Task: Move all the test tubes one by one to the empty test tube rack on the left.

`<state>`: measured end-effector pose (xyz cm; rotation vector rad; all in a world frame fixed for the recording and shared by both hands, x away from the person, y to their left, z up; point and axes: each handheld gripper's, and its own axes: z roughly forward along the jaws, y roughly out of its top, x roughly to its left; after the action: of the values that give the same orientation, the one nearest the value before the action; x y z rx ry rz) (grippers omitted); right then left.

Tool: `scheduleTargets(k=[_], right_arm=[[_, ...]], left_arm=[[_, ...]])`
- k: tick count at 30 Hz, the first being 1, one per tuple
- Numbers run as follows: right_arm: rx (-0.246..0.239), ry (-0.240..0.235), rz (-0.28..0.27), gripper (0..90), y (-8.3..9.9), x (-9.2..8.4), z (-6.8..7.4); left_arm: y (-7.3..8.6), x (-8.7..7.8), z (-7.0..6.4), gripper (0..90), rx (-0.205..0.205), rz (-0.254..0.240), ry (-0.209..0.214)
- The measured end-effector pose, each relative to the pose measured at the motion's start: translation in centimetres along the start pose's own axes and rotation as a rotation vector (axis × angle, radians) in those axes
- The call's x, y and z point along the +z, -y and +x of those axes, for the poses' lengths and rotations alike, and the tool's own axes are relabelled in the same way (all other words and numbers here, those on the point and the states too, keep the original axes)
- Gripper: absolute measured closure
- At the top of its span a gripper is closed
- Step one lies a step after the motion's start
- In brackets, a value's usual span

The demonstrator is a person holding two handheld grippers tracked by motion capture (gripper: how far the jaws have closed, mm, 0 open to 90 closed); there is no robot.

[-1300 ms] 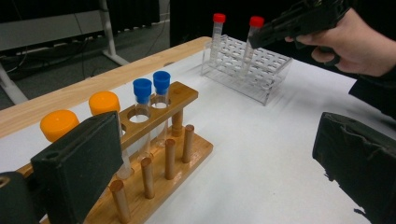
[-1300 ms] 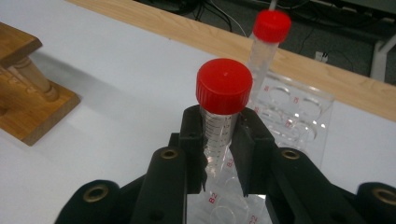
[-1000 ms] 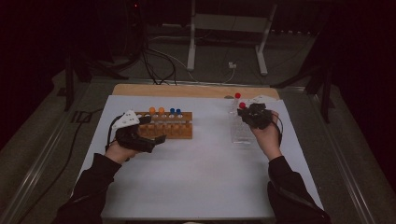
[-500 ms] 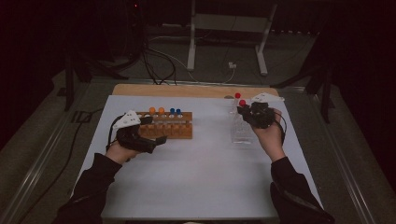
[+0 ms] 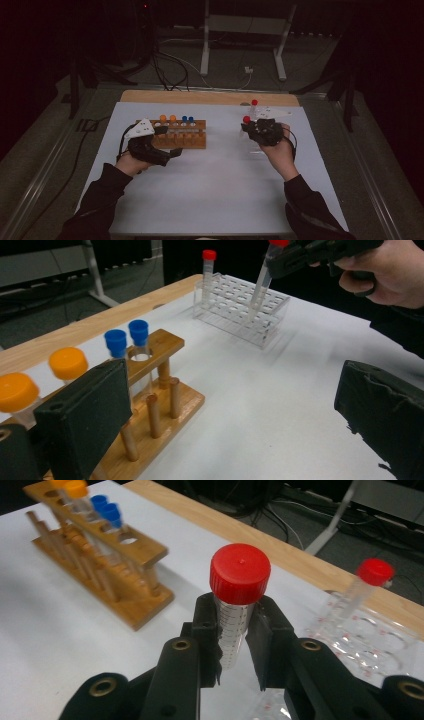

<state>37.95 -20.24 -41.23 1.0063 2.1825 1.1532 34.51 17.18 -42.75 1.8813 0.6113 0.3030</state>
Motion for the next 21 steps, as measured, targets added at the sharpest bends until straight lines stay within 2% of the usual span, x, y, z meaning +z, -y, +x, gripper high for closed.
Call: scheduleTargets(k=[13,21], right_arm=[[-0.058,-0.099,0.028,74.3,1.1,0.3,3.3],[-0.081,-0.151,0.039,74.3,1.5,0.6,5.0]], left_arm=[[-0.8,1.1,-1.0,2.5,0.024,0.011,0.049],[-1.4,2.0,-1.9,2.6,0.034,0.013,0.098]])
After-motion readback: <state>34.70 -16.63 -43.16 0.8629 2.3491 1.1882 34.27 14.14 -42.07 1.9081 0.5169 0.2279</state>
